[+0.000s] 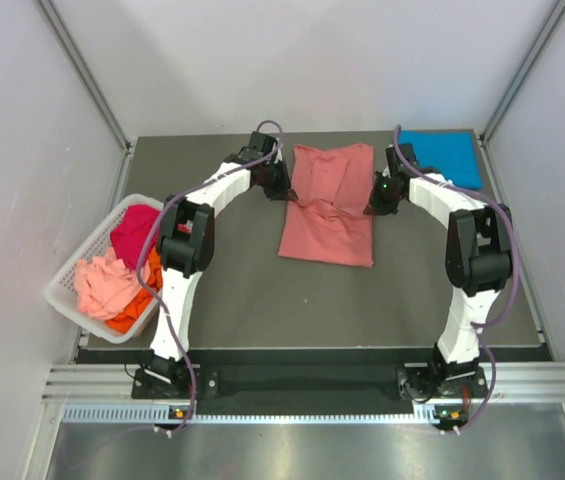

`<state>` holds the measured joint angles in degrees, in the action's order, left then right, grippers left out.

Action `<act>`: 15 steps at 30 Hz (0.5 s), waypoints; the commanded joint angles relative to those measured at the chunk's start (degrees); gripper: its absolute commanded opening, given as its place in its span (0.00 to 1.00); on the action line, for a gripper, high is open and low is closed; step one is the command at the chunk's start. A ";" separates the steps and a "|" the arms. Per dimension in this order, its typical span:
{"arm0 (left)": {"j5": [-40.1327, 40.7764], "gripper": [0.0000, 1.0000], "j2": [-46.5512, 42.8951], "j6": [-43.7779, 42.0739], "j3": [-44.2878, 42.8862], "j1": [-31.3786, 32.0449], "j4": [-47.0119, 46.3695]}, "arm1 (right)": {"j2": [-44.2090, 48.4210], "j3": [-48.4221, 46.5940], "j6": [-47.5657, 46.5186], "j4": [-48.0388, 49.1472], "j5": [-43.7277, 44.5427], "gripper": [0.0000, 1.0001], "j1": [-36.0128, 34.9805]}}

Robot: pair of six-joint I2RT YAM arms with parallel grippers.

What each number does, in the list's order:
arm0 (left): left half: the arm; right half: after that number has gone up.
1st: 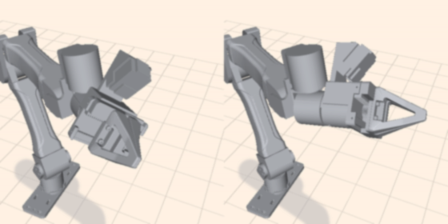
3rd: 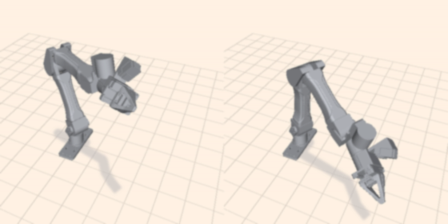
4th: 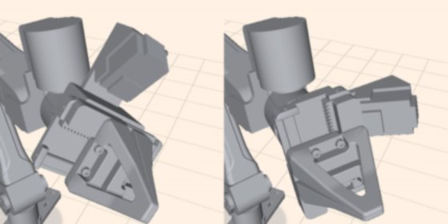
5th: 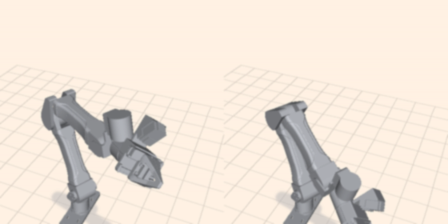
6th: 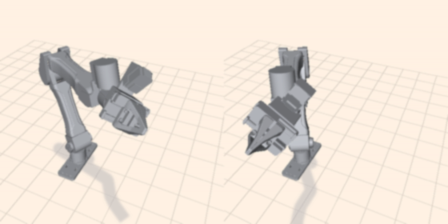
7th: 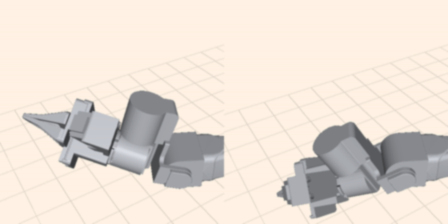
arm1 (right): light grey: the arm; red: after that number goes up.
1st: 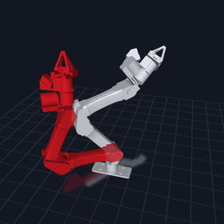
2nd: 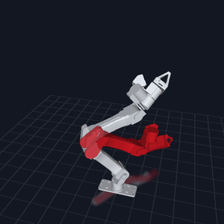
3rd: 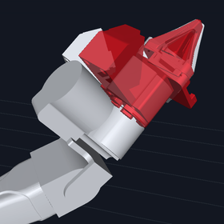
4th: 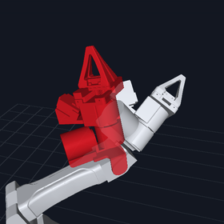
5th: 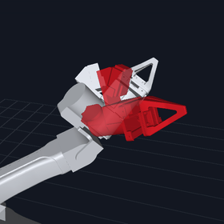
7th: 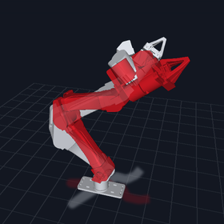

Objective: Fold and stack the t-shirts
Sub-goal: Fold the tshirt

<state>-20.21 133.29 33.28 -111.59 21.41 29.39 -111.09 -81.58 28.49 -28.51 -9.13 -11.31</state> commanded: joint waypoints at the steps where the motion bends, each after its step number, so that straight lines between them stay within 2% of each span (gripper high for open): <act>1: -0.28 0.00 0.91 -0.41 -3.54 -0.93 -3.90 | -1.06 -3.41 -1.07 0.56 -0.28 0.00 1.20; 15: 3.59 0.00 2.85 -1.28 -6.27 -1.28 -1.70 | -4.40 -7.80 -1.77 -0.67 -0.19 0.02 2.08</act>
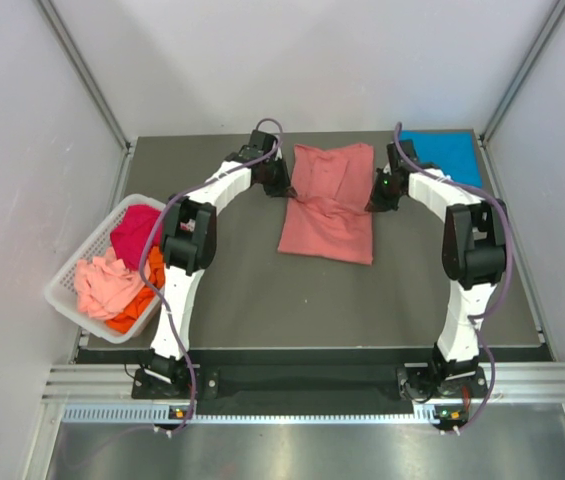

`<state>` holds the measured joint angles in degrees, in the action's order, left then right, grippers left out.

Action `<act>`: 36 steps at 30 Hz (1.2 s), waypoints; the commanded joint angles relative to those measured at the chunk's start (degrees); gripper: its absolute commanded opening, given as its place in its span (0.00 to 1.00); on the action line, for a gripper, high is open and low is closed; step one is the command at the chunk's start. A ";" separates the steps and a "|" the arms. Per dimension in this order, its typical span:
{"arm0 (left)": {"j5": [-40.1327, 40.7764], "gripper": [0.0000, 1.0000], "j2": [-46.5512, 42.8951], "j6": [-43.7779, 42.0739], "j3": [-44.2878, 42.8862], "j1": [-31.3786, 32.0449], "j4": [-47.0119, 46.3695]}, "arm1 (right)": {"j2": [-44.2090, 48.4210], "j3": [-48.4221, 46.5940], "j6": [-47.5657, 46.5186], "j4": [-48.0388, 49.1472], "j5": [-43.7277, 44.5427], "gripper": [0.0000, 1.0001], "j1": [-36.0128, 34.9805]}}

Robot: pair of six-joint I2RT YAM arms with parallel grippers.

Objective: Fold and stack the t-shirts
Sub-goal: Fold the tshirt

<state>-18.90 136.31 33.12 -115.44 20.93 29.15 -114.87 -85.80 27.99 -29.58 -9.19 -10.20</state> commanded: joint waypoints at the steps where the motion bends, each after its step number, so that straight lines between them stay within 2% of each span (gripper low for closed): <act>1: 2.46 0.01 -0.17 -1.13 -2.42 -0.80 -1.46 | -1.14 -3.93 -1.27 0.23 -0.13 0.05 1.05; 6: 4.04 0.12 -1.13 -1.92 -3.21 -0.80 0.03 | -1.94 -6.66 -1.36 -0.65 -0.04 0.08 1.41; 10: 6.67 0.20 -2.62 -4.11 -5.67 -1.06 6.07 | -3.34 -12.10 -1.62 -4.24 -0.22 0.28 1.76; 11: 7.64 0.32 -3.24 -4.38 -5.76 -1.15 7.58 | -2.82 -13.15 -1.88 -5.91 0.13 0.31 1.85; 13: 9.57 0.36 -5.61 -5.69 -5.24 -1.24 9.86 | -0.46 -12.73 -2.23 -6.62 0.75 0.33 1.85; 16: 9.76 0.38 -8.86 -6.40 -2.35 -1.24 13.48 | 3.24 -7.38 -2.15 -6.63 -1.17 0.34 1.85; 23: 0.90 0.38 -17.39 -6.49 16.87 -1.15 10.15 | 16.51 14.22 -4.25 0.48 -8.02 0.33 1.93; 29: -3.43 0.37 -20.47 -6.14 27.18 -0.45 4.78 | 19.77 23.03 -7.07 2.68 -11.46 0.34 1.76; 36: -7.90 0.36 -19.42 -5.27 31.23 0.60 1.36 | 20.47 28.14 -8.39 5.41 -13.04 0.33 1.76</act>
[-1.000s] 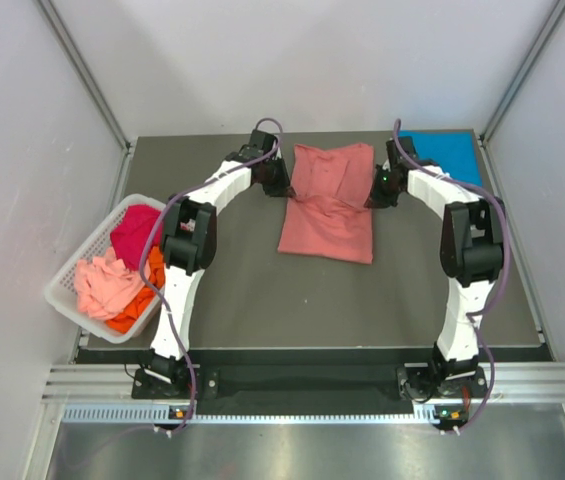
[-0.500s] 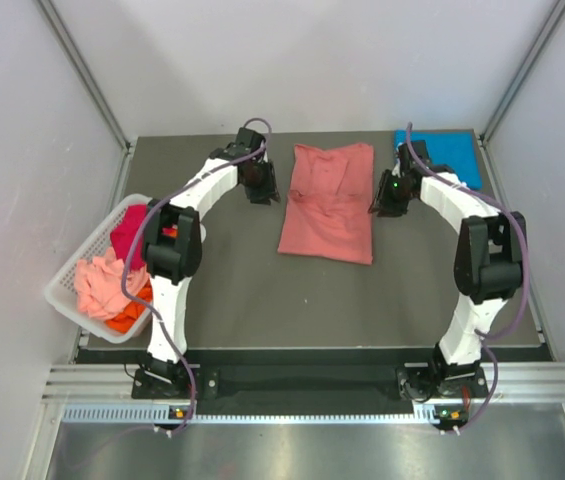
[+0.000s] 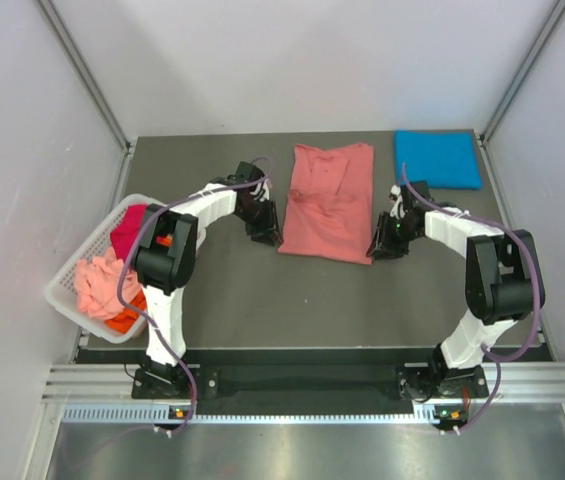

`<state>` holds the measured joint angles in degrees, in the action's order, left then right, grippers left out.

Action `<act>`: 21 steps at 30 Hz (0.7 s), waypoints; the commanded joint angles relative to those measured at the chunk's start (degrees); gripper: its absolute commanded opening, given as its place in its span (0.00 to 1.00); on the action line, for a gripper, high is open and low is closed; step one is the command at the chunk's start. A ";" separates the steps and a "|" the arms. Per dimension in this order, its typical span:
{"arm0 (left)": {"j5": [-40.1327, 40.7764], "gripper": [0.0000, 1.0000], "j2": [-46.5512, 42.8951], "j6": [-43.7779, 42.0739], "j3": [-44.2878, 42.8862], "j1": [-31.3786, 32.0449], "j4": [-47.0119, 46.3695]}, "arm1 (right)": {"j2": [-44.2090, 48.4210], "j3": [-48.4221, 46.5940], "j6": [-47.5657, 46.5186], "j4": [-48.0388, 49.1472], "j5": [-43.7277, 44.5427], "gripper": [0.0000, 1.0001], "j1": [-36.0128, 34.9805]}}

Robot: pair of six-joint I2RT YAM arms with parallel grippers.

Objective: Fold and stack the t-shirts
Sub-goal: Fold the tshirt

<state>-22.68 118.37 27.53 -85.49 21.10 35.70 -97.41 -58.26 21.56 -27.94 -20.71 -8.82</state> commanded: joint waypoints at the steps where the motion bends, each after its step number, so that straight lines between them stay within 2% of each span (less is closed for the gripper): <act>1: -4.57 0.36 -1.56 0.59 1.82 0.52 -5.90 | 3.18 1.39 -2.05 4.47 -1.79 0.33 0.38; 6: -5.10 0.36 -1.21 1.39 4.98 0.61 -8.11 | 3.01 3.59 -2.14 6.85 -3.81 0.30 0.38; 8: -5.62 0.31 -0.77 1.39 5.60 0.69 -8.19 | 3.10 4.38 -2.05 7.46 -3.90 0.26 0.29; 9: -5.71 0.27 -0.51 1.56 5.77 0.69 -8.28 | 3.10 4.64 -1.96 7.73 -3.81 0.18 0.38; 10: -5.63 0.18 -0.59 1.74 6.04 0.78 -8.28 | 3.45 5.34 -1.96 8.08 -3.81 0.11 0.38; 12: -4.14 0.06 -1.29 2.17 7.09 1.13 -8.11 | 4.15 6.14 -1.53 8.34 -2.85 0.00 0.47; 13: -3.09 0.00 -1.73 2.35 7.88 1.22 -7.32 | 5.63 7.36 -1.44 8.34 -1.98 0.00 0.56; 17: 1.75 0.00 -6.64 3.58 12.08 2.18 -7.22 | 10.03 10.97 -0.12 6.59 5.66 0.00 0.56; 21: 3.43 0.00 -10.08 4.90 16.49 3.77 -8.37 | 13.72 14.57 0.67 5.71 7.35 0.00 0.56</act>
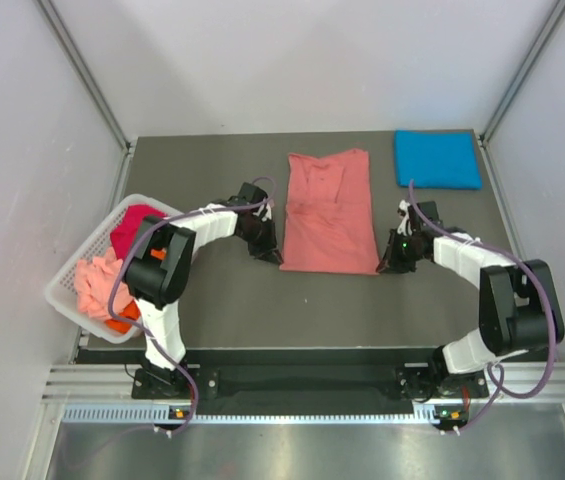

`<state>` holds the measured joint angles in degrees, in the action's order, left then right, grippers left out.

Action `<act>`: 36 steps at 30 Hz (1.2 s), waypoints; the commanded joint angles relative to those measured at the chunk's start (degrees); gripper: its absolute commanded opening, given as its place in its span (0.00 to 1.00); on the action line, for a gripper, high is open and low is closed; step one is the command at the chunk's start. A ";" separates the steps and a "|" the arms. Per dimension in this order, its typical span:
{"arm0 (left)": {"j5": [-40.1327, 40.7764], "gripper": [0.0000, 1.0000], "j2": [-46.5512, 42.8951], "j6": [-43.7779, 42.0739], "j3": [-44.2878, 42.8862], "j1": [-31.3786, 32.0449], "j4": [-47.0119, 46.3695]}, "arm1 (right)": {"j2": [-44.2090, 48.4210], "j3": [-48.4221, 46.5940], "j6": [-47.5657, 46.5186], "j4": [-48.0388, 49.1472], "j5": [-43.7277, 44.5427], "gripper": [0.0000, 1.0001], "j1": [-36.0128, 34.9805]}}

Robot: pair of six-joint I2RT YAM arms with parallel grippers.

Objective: Fold and stack the t-shirts
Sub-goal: Fold the tshirt

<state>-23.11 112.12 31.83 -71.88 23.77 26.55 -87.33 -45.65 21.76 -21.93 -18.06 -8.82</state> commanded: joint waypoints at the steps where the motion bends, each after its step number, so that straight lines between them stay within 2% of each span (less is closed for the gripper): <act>1: 3.78 0.00 -4.09 0.77 4.10 1.54 0.70 | 4.27 3.45 0.65 -0.48 5.14 0.00 0.56; 5: 5.35 0.01 -5.41 1.21 6.13 2.68 2.19 | 6.03 7.06 1.53 -0.48 5.76 0.00 0.56; 8: 8.69 0.18 -5.94 2.44 6.23 2.77 6.03 | 7.26 9.08 2.15 0.14 5.59 0.04 0.56; 9: 10.09 0.23 -6.03 2.53 5.70 2.77 7.28 | 7.44 9.17 2.23 -0.73 5.50 0.12 0.64; 12: 15.11 0.26 -7.70 2.45 2.19 2.86 11.76 | 8.75 8.21 2.23 -2.49 5.49 0.23 0.56; 14: 16.51 0.26 -8.31 2.01 -2.20 2.77 13.00 | 10.60 5.84 2.15 -4.34 6.11 0.25 0.56; 16: 15.74 0.26 -8.05 1.48 -6.93 2.77 12.92 | 11.04 2.07 2.06 -5.22 6.37 0.27 0.56; 18: 10.92 0.26 -6.39 0.69 -9.41 2.86 11.17 | 9.90 -1.18 1.45 -5.31 6.20 0.28 0.56; 22: 4.05 0.25 -1.30 0.25 -15.55 2.86 4.76 | 1.30 -12.50 -1.27 -4.35 5.15 0.26 0.56; 27: -0.88 0.24 8.11 -0.54 -23.12 2.86 2.20 | -12.74 -24.03 -4.00 -3.47 -0.47 0.24 0.56; 31: 3.84 0.24 14.86 -2.12 -31.10 2.60 2.98 | -21.81 -33.26 -4.01 -2.33 -2.33 0.22 0.56; 34: 9.72 0.24 18.74 -3.18 -36.13 2.16 5.35 | -28.23 -37.66 -4.27 -2.06 0.82 0.16 0.56; 36: 12.82 0.23 20.07 -3.10 -38.15 1.90 7.19 | -30.87 -38.72 -3.92 -1.10 6.35 0.10 0.82</act>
<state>-17.26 131.76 30.57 -105.12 26.48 32.01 -115.37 -80.90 18.92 -24.82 -16.73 -8.80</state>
